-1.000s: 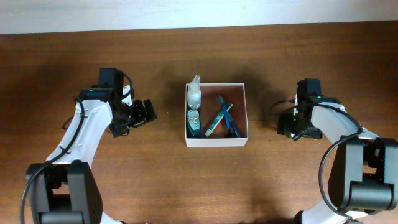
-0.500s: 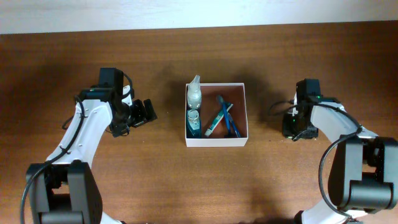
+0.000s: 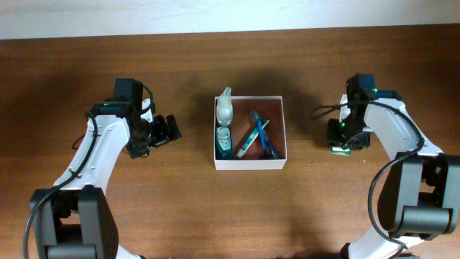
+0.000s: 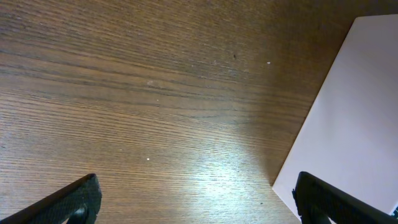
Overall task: Pack container
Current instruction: 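Move the right gripper down and grasp the white-green 100g sachet, then carry the sachet left and lower it into the box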
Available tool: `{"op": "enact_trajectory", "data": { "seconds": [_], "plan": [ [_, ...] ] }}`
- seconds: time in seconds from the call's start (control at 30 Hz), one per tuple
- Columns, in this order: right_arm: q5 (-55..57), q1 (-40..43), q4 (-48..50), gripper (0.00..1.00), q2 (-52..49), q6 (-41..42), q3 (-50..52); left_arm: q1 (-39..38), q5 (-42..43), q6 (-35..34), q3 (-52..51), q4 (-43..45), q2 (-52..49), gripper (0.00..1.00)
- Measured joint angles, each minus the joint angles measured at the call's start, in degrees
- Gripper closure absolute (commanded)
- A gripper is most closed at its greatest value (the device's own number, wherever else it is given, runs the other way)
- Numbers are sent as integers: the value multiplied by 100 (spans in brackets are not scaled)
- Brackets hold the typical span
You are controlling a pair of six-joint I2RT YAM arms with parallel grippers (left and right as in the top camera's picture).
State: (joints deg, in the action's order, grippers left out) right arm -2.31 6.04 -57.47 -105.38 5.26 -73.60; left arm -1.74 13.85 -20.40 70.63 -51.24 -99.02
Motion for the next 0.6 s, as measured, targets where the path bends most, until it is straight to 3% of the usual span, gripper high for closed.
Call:
{"op": "enact_trajectory", "data": {
  "seconds": [0.2,0.6],
  "plan": [
    [-203,-258,-372,68,0,85,-437,0,0,0,0,2,0,1],
    [-317,-1613,-942,68,-2,463,-1631,0,0,0,0,0,0,1]
  ]
}}
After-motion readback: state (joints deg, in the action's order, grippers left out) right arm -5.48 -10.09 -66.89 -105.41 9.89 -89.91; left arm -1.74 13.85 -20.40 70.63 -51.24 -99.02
